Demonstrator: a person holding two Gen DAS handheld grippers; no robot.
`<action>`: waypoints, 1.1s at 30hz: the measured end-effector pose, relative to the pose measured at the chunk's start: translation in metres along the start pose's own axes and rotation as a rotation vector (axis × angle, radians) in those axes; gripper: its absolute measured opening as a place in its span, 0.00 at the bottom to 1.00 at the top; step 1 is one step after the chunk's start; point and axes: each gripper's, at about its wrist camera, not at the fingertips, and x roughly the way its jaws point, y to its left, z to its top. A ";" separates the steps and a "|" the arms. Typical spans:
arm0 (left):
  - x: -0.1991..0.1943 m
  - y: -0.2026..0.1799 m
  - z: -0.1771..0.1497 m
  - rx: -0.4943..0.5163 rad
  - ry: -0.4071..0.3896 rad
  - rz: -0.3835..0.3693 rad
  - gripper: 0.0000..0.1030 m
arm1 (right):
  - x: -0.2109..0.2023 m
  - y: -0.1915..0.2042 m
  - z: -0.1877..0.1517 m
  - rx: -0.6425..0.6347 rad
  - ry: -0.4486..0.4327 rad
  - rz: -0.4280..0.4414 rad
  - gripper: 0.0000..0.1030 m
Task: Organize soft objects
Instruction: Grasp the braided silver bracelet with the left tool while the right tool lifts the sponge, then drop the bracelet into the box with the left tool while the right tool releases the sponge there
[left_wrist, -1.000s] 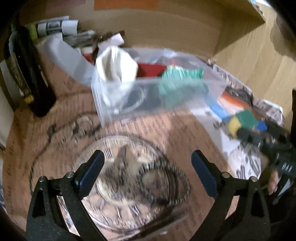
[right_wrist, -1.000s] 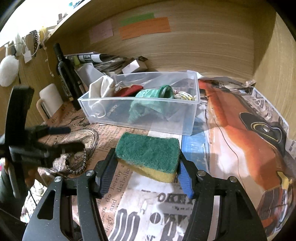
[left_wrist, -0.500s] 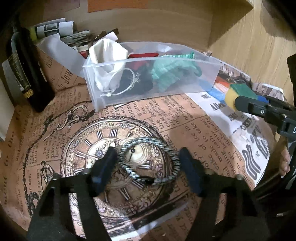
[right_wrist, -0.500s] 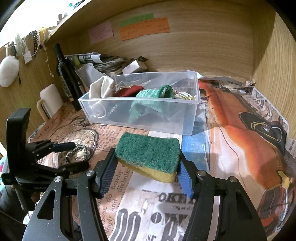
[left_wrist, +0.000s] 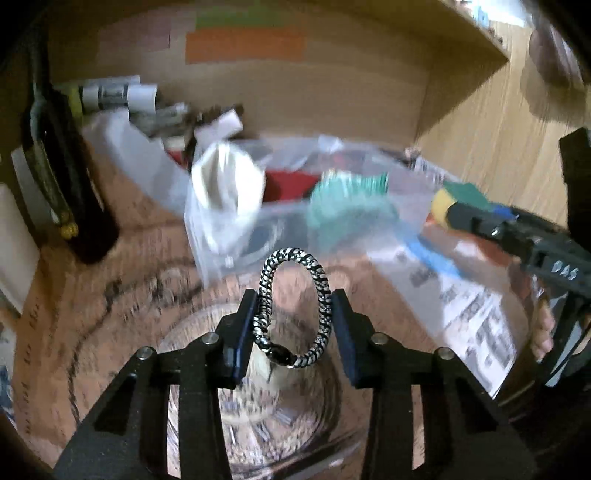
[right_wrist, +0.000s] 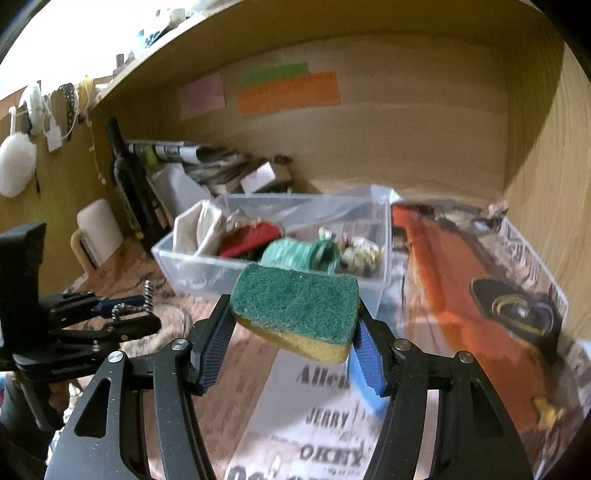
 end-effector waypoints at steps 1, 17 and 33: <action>-0.002 0.000 0.008 0.001 -0.021 0.000 0.39 | 0.001 -0.001 0.005 0.000 -0.011 -0.001 0.56; 0.030 0.009 0.085 -0.015 -0.101 0.025 0.39 | 0.042 -0.005 0.062 -0.079 -0.054 -0.055 0.56; 0.114 0.007 0.097 0.009 0.049 0.004 0.47 | 0.123 -0.029 0.060 -0.043 0.145 -0.075 0.57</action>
